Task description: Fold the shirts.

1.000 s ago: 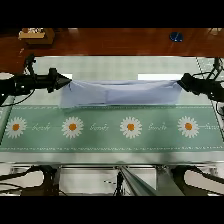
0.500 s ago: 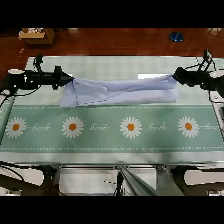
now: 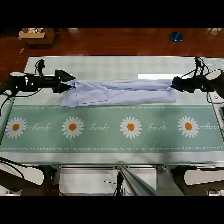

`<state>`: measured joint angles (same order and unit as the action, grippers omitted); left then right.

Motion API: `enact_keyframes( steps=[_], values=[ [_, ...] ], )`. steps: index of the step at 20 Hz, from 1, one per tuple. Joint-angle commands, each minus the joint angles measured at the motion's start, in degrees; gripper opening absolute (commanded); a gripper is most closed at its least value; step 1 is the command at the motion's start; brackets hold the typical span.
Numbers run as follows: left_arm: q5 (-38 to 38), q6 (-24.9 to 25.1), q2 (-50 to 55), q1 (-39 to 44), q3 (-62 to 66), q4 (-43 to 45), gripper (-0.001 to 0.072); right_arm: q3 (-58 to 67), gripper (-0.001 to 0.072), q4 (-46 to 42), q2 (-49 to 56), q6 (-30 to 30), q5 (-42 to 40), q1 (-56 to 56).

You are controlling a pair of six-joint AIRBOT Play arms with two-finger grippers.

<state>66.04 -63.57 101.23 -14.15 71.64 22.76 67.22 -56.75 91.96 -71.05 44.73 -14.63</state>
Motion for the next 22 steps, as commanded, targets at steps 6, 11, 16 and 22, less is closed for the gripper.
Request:
enact_keyframes(
  steps=[6, 11, 16, 22],
  values=[
    [21.09, -0.15, -2.56, -11.47, 2.91, 0.22, 0.0720, 0.04, 0.0404, -10.38, -3.39, -1.18, 1.03, -1.62],
    [23.12, -0.13, -3.58, -10.45, 2.91, 0.33, 0.0720, 0.04, 0.0601, -7.85, -3.43, -8.09, 6.91, -8.61],
    [23.08, 0.09, -3.56, -7.23, 2.91, 0.33, 0.0720, 0.04, 0.0602, 18.43, 2.86, 2.36, 13.44, -12.94],
    [23.08, 0.09, -3.52, -5.51, 2.91, 0.33, 0.0720, 0.04, 0.0593, 26.86, 8.63, 4.24, 9.40, -8.66]
  ],
)
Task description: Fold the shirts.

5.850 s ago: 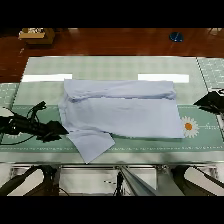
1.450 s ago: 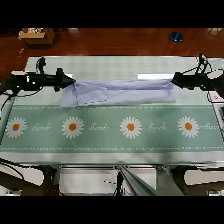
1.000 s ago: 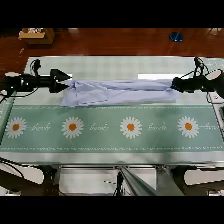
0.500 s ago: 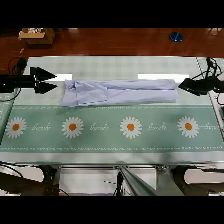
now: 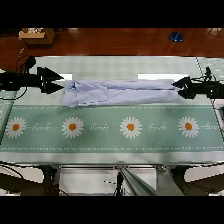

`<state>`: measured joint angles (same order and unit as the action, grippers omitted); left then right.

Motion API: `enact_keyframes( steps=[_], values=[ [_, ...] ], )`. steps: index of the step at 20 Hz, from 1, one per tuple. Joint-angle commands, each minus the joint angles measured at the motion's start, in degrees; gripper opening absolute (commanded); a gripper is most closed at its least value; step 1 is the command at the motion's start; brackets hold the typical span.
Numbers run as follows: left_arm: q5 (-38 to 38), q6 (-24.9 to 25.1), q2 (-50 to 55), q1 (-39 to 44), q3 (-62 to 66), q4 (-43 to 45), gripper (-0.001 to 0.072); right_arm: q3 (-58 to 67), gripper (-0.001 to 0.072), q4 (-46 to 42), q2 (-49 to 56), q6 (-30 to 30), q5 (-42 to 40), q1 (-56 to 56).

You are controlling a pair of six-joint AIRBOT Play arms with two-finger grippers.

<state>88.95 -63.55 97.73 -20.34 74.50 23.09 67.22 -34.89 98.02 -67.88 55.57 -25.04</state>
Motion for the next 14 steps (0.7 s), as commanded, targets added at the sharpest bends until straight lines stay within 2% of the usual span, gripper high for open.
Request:
enact_keyframes(
  steps=[1, 2, 3, 4, 5, 7, 9, 10, 12, 14],
  values=[
    [0.15, 0.07, -0.02, 0.72, 0.04, 0.00, 0.0720, 0.04, 0.0588, 5.01, 3.39, 0.63, -2.58, 2.99],
    [0.15, 0.04, -0.02, 0.72, 0.04, -0.02, 0.0720, 0.04, 0.0565, 5.03, 4.11, 0.61, -3.67, 4.37],
    [0.15, 0.04, -0.02, 0.72, 0.04, 0.00, 0.0720, 0.04, 0.0411, 5.01, 4.66, 0.72, -4.87, 5.70],
    [0.15, 0.04, -0.02, 0.72, 0.07, 0.00, 0.0712, 0.04, 0.0183, 5.03, 4.66, 1.31, -6.47, 6.73],
    [0.15, 0.02, -0.02, 0.72, 0.07, -0.02, 0.0649, 0.33, 0.0030, 5.35, 4.11, 2.29, -6.99, 7.13],
    [0.17, -0.20, -0.07, 0.74, 0.07, -0.04, 0.0543, 0.46, 0.0029, 6.56, 1.33, 4.50, -6.99, 6.84],
    [0.20, -0.15, -0.15, 1.14, 0.07, -0.11, 0.0212, 0.46, 0.0028, 5.66, -3.80, 5.03, -6.56, 5.73],
    [0.20, -0.17, -0.15, 1.66, 0.07, -0.48, 0.0169, 0.46, 0.0028, 4.85, -6.95, 4.98, -6.03, 5.18],
    [0.17, -0.15, -0.15, 3.91, 0.07, -2.86, 0.0151, 0.46, 0.0027, 2.62, -13.07, 4.55, -4.94, 4.72],
    [-0.55, 0.07, -0.15, 7.67, 0.07, -6.32, 0.0085, 0.46, 0.0027, -0.28, -19.61, 2.32, -3.23, 4.81]
  ],
)
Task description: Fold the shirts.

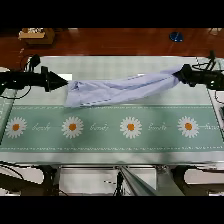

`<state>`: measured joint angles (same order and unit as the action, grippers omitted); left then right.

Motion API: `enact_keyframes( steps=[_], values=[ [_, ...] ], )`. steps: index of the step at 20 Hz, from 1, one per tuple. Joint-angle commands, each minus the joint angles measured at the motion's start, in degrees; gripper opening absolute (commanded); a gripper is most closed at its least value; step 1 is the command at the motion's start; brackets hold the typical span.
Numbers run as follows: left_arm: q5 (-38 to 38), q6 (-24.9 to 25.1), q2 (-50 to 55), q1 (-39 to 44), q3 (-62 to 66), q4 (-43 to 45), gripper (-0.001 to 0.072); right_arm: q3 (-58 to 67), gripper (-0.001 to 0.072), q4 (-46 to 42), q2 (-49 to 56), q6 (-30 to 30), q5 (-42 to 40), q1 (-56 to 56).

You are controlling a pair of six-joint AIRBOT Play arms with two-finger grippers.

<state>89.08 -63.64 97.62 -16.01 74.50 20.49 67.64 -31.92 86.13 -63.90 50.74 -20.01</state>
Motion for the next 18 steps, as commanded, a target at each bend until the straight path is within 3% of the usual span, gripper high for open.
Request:
enact_keyframes(
  steps=[1, 3, 8, 12, 18],
  values=[
    [-2.03, 0.17, -0.04, 5.81, 0.07, -5.20, 0.0082, 0.04, 0.0027, -3.43, -10.43, -2.43, 3.19, -0.24],
    [-5.88, 2.14, -0.04, 11.43, 0.07, -7.78, 0.0019, 0.04, 0.0027, -3.43, -15.72, -4.02, 6.99, -0.22],
    [-18.88, 6.16, 0.04, 28.39, 0.07, -13.92, 0.0019, 0.02, 0.0027, -7.13, -27.78, -7.21, 14.16, -0.17],
    [-31.06, 6.21, 0.39, 39.54, 0.07, -14.10, 0.0019, 0.02, 0.0027, -12.83, -34.34, -14.56, 19.17, -0.15],
    [-34.05, 6.19, 4.57, 49.86, 0.07, -16.70, 0.0018, 0.02, 0.0027, -18.10, -37.51, -16.33, 24.98, -0.15]
  ],
)
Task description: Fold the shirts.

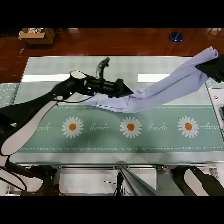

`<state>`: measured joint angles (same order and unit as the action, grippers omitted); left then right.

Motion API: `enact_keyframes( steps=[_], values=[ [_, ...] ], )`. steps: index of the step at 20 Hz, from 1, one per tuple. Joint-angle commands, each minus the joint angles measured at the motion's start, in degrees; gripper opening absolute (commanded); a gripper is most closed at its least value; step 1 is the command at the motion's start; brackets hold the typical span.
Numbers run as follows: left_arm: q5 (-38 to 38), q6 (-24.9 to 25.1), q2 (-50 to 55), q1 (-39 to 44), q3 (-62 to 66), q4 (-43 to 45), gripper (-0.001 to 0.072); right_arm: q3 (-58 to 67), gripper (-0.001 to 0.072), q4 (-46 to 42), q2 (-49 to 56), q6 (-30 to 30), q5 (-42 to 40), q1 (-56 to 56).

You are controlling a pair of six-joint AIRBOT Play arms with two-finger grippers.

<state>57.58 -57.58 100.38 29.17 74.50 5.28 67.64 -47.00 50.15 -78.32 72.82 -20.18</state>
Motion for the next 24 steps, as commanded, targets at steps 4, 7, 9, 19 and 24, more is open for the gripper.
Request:
enact_keyframes(
  steps=[4, 7, 9, 19, 24],
  values=[
    [-3.06, 0.13, 5.11, 9.01, 0.07, -2.84, 0.0018, 0.02, 0.0028, -2.78, -1.57, -2.27, 3.13, 0.61],
    [-3.08, 0.11, 9.03, 13.31, 0.07, -9.27, 0.0018, 0.02, 0.0028, -2.89, -1.57, -2.32, 2.89, 2.80],
    [-2.86, 0.20, 11.17, 17.11, 0.09, -16.26, 0.0018, 0.02, 0.0027, -2.89, -1.57, -2.56, 1.95, 4.22],
    [2.32, 7.43, 3.37, -0.04, -3.58, -15.10, 0.0014, 0.02, 0.0027, -1.92, -1.57, -3.10, 0.98, 6.08],
    [7.96, 3.41, -15.37, -19.50, -9.73, 10.25, 0.0014, 0.02, 0.0027, -12.66, 0.09, -6.62, -8.81, 23.23]
  ],
)
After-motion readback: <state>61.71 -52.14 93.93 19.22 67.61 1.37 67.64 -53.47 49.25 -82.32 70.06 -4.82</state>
